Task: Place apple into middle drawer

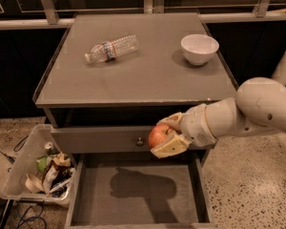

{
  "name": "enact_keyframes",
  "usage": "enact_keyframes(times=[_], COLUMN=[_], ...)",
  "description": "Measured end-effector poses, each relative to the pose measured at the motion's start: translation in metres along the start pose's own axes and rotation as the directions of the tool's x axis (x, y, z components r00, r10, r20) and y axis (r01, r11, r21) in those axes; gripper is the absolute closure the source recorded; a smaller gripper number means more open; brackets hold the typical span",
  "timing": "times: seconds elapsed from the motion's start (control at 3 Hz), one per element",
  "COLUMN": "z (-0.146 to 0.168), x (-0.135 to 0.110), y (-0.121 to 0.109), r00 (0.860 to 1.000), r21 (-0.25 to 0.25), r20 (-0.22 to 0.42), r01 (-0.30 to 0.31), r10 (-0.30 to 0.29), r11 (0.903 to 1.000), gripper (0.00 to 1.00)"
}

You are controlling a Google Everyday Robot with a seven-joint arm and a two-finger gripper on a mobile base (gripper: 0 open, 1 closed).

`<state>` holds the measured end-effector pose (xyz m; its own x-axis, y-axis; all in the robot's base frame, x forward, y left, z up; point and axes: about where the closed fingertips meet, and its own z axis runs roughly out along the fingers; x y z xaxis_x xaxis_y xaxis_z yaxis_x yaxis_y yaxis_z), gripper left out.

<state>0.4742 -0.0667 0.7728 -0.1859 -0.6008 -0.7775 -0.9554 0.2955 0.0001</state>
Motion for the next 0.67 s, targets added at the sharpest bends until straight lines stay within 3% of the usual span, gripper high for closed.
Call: enact_keyframes(times=[0.33,0.67], z=[0.031,0.046], x=[0.041,0.076], y=[0.008,0.006], r00=[0.999,0.998], r21=[-0.023,0.026], r20=[-0.01,-0.016], r01=[-0.046,-0.066], r10=[0.046,0.066], r11=[0.9987,0.9975], gripper=[1.0,1.0])
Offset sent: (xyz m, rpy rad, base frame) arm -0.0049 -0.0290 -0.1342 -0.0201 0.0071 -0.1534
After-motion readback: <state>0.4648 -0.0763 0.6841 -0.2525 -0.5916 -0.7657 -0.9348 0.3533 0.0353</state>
